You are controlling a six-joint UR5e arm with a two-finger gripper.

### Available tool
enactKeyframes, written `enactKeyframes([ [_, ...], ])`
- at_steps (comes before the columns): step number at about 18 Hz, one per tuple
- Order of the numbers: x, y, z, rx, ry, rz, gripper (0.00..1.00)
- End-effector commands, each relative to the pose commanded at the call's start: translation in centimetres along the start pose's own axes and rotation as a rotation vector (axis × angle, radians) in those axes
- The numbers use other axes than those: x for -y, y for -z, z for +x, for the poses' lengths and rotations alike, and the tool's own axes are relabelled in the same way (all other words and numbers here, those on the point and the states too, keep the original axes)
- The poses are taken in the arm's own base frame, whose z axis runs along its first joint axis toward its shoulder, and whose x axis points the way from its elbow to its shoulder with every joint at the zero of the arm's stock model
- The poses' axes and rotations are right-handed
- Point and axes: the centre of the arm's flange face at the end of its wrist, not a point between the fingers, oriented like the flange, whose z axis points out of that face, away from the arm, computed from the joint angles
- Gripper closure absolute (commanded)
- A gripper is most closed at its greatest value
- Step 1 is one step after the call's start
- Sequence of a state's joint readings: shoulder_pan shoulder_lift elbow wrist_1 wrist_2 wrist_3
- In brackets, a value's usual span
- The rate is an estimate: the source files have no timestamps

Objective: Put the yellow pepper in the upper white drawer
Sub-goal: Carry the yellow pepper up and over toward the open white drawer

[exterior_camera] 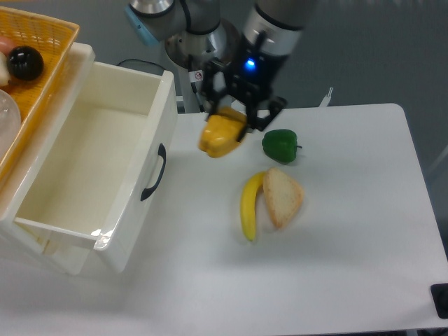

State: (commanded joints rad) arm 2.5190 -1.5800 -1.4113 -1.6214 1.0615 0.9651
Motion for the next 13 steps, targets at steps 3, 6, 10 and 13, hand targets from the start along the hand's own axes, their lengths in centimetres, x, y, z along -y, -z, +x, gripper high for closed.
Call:
enactKeyframes([
  [3, 1.7, -2.0, 2.3, -0.014, -0.007, -0.003, 0.71],
  [6, 2.4, -4.7, 3.6, -0.016, -0.025, 0.003, 0.71],
  [10, 2.4, -6.8, 4.6, -0.026, -0.048, -0.006, 0.71],
  [13, 3.0, -7.5, 6.0, -0.040, -0.055, -0.015, 0.71],
])
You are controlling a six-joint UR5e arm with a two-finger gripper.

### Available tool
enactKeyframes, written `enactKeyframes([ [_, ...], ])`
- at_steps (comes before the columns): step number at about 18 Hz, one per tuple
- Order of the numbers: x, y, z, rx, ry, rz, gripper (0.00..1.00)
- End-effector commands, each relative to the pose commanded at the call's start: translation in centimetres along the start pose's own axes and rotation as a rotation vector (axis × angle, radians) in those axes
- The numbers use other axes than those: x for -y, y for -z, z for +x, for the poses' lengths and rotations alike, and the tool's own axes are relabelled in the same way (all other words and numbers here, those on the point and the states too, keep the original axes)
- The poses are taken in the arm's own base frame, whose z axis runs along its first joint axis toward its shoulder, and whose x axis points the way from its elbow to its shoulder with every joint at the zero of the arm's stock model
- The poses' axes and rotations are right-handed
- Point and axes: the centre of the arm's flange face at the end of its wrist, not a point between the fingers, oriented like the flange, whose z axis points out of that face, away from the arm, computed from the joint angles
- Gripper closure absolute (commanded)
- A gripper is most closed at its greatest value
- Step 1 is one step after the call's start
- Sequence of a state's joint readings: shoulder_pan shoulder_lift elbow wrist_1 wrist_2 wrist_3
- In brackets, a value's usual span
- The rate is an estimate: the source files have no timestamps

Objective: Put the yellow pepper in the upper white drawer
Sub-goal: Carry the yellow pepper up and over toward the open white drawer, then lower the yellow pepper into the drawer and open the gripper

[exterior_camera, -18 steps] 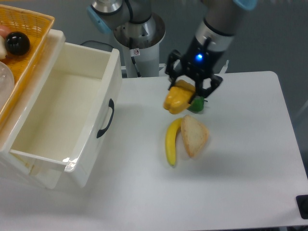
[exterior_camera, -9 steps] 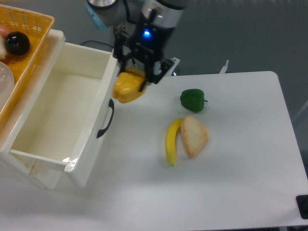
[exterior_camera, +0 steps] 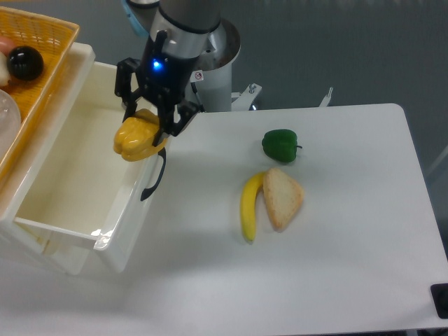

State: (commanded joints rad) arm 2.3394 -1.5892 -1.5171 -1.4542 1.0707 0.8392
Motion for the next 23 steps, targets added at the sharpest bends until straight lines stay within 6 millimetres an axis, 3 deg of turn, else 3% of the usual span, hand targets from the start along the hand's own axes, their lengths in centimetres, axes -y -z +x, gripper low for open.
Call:
enactKeyframes([
  [7, 1.4, -1.7, 2.8, -0.026, -0.018, -0.017, 0.71],
  [10, 1.8, -3.7, 3.7, -0.027, -0.037, -0.071, 0.71],
  [15, 2.1, -6.5, 3.5, -0.042, -0.046, -0.125, 0.70],
  [23, 1.7, -8.9, 2.5, -0.047, -0.040, -0.180, 0.70],
])
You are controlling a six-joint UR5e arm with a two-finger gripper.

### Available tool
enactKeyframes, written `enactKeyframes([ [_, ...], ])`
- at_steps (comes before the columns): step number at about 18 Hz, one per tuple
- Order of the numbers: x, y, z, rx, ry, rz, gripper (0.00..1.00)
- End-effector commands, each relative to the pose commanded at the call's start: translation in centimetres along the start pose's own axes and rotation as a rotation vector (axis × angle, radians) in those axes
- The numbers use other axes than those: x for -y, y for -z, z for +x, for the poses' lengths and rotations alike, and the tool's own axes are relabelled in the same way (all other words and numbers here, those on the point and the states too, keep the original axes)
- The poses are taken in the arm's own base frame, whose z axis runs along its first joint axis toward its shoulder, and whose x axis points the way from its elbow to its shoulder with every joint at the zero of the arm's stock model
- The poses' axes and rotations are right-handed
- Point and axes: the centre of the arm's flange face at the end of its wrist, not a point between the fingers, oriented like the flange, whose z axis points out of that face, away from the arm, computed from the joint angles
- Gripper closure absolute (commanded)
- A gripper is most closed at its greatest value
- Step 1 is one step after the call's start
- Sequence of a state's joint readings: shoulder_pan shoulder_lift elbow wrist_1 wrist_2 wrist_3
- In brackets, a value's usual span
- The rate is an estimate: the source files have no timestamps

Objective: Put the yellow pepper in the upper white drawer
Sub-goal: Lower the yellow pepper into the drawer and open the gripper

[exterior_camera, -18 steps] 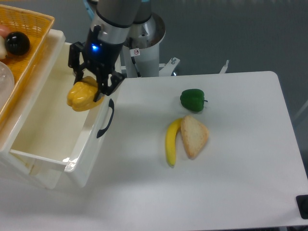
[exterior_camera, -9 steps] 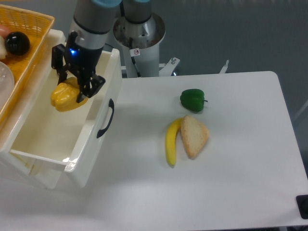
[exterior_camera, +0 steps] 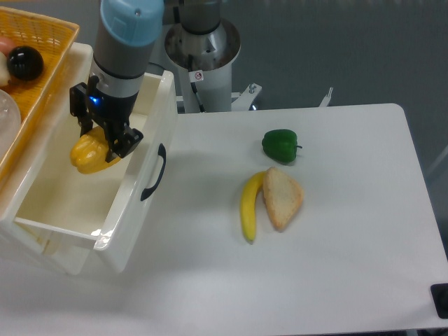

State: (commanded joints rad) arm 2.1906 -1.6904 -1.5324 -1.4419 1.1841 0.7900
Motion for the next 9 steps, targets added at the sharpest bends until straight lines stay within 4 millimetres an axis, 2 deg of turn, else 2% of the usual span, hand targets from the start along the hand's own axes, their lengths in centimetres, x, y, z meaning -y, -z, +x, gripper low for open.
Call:
enactKeyframes([
  [6, 0.6, -2.4, 0.1, -0.007, -0.016, -0.053, 0.70],
  [9, 1.0, -2.8, 0.0, 0.010, -0.028, -0.054, 0.66],
])
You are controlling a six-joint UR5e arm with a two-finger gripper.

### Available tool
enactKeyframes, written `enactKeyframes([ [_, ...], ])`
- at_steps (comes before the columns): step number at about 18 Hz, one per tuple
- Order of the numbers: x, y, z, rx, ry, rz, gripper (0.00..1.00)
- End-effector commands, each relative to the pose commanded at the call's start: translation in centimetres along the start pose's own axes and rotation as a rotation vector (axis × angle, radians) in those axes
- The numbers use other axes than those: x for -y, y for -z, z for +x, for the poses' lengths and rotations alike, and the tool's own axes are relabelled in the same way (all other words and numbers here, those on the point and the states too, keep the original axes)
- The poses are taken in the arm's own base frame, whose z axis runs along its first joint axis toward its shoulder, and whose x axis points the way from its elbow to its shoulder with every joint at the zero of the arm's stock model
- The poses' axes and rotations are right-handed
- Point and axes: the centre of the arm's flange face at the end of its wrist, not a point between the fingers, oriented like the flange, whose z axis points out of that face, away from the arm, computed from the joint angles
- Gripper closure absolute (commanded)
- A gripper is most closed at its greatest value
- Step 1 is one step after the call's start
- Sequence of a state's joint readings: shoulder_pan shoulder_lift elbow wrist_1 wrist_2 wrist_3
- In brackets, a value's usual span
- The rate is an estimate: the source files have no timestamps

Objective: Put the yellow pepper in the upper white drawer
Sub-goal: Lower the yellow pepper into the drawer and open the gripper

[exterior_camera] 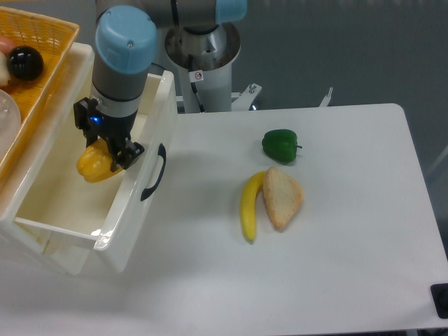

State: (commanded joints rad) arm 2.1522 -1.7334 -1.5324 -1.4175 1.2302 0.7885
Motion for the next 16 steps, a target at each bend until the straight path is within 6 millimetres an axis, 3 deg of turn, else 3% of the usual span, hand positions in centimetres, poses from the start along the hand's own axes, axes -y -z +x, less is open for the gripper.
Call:
enactKeyframes([
  [10, 1.0, -1.7, 0.6, 0.028, -0.036, -0.040, 0.49],
  [16, 0.9, -1.4, 0.7, 0.054, -0.042, -0.055, 0.27],
])
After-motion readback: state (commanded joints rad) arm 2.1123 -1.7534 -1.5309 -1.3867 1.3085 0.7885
